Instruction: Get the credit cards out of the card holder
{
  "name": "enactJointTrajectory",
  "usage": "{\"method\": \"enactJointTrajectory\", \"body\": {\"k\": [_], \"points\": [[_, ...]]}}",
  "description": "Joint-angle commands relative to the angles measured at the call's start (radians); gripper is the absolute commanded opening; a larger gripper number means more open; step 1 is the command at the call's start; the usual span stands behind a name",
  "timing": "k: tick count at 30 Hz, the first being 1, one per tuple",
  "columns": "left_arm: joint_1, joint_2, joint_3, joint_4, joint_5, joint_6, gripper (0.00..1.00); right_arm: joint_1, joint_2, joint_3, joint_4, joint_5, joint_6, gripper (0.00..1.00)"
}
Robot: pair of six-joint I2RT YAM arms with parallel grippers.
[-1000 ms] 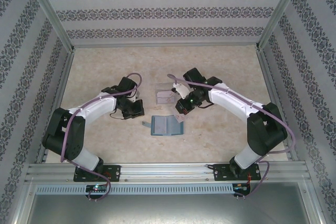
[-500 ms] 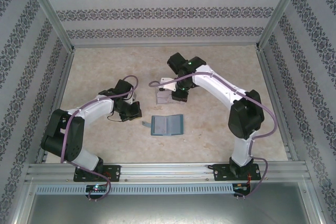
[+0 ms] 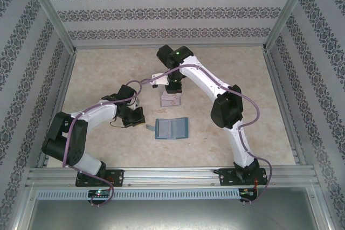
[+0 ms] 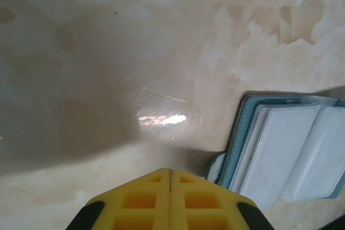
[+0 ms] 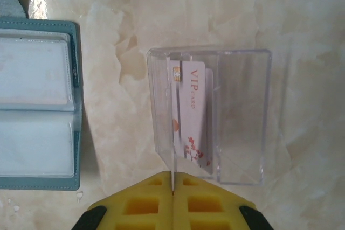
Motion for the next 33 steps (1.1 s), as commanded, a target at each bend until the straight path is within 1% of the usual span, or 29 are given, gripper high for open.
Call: {"method": "enactJointTrajectory", "body": {"k": [1,8,19,33], "points": [[0.016,-0.026,-0.008,0.028,0.018,-0.009,0.05,0.009,0.05,0.085,-0.098,0.009,-0.042,0.0],[0.017,-0.027,-0.019,0.029,0.021,-0.008,0.05,0.008,0.127,0.164,-0.124,0.016,-0.053,0.0],[0.018,-0.016,-0.022,0.027,0.026,-0.004,0.05,0.011,0.193,0.17,-0.12,-0.002,-0.045,0.0],[0.019,-0.016,-0.031,0.029,0.027,-0.004,0.05,0.021,0.219,0.158,-0.134,-0.046,-0.031,0.0]]}}
